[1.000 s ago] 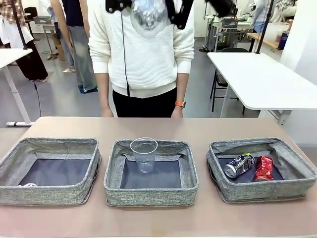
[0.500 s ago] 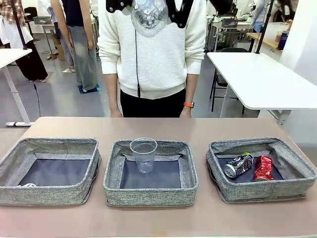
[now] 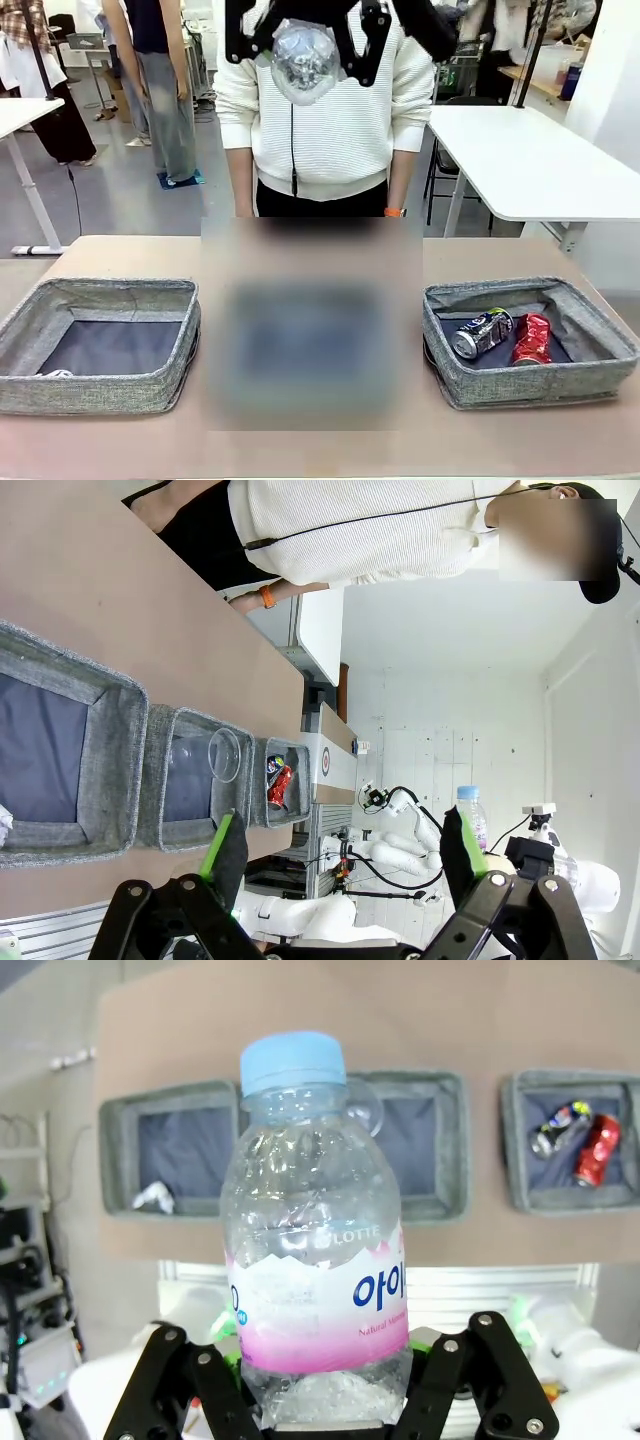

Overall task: Sort the waste into the appropriate baskets.
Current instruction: Pick up the waste item pointed out by the person.

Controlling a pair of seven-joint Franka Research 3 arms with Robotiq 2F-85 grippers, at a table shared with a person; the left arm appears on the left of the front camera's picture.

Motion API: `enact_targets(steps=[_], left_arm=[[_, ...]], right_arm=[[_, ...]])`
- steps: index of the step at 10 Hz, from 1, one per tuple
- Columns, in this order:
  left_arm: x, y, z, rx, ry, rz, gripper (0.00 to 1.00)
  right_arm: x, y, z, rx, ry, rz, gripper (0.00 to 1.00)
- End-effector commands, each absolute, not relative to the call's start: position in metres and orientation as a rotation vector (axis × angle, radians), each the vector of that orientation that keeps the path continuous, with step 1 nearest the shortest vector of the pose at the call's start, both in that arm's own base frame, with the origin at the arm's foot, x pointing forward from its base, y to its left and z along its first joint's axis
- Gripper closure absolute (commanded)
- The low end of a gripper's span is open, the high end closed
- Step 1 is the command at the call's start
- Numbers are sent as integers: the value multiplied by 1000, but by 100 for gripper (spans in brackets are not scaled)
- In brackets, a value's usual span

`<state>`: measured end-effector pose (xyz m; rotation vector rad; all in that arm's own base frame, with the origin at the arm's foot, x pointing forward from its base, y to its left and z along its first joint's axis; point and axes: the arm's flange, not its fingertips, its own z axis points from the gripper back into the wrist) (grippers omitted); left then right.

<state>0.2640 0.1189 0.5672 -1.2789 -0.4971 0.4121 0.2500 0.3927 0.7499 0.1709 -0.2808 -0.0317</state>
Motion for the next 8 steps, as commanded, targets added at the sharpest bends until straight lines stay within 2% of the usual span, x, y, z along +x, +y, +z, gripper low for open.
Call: enact_targets(steps=[1, 8], left_arm=[[264, 119, 568, -1290, -511, 389, 0], [264, 119, 568, -1290, -511, 389, 0]], right_arm=[[242, 391, 762, 184, -310, -20, 100], [242, 391, 762, 184, -310, -20, 100]])
